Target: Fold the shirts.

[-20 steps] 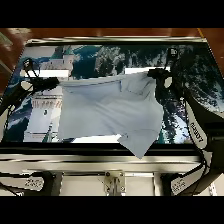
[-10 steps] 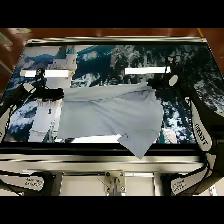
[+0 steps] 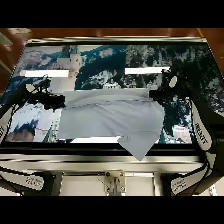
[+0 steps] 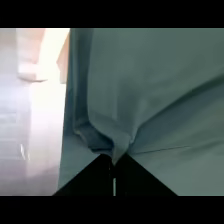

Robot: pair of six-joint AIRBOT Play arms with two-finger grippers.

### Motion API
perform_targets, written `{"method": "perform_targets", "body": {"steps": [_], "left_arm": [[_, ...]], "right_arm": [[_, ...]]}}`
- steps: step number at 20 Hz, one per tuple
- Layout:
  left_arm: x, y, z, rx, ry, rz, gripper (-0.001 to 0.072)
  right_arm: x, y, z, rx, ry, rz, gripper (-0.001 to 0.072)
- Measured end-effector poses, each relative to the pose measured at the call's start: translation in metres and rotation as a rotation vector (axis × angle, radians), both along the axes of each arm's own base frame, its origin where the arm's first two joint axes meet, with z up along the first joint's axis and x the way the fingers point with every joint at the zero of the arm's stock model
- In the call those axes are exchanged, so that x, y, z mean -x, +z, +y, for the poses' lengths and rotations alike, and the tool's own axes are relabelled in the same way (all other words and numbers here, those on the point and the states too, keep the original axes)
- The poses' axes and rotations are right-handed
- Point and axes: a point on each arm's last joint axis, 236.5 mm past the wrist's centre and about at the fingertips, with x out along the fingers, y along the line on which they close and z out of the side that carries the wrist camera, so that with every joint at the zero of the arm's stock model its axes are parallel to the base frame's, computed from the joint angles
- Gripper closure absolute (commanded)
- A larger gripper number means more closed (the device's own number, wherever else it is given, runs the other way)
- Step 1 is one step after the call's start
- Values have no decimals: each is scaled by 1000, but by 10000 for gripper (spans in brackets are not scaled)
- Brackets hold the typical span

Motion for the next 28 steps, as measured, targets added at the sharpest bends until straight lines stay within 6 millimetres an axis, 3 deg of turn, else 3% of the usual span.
{"method": "perform_targets", "body": {"steps": [7, 8, 9, 10, 11, 15, 19, 21, 23, 25, 28], "left_arm": [[-21, 14, 13, 2, 33, -42, 662], [-22, 12, 12, 3, 32, -38, 562], [-21, 9, 10, 5, 31, -31, 345], [-20, 7, 8, 10, 29, -20, 150], [-17, 5, 6, 20, 27, -4, 81], [9, 11, 12, 55, 14, 92, 81], [60, 32, 41, 81, -13, 210, 79], [104, 31, 50, 115, 0, 291, 78], [150, 19, 53, 164, 26, 364, 77], [182, 7, 51, 233, 72, 391, 80], [195, -6, 43, 332, 151, 346, 104]], "right_arm": [[3, -4, -17, 16, -66, 22, 630], [3, -4, -16, 11, -72, 23, 545], [3, -4, -15, 5, -77, 24, 288], [3, -4, -15, 3, -78, 26, 128], [5, -3, -15, -2, -80, 33, 125], [27, 19, -24, 60, -1, 79, 126], [83, 53, -86, 226, 18, 237, 127], [121, 61, -106, 167, -45, 331, 127], [148, 60, -101, 15, -101, 374, 127], [166, 57, -84, -157, -140, 386, 126], [176, 53, -63, -319, -172, 374, 127]]}}
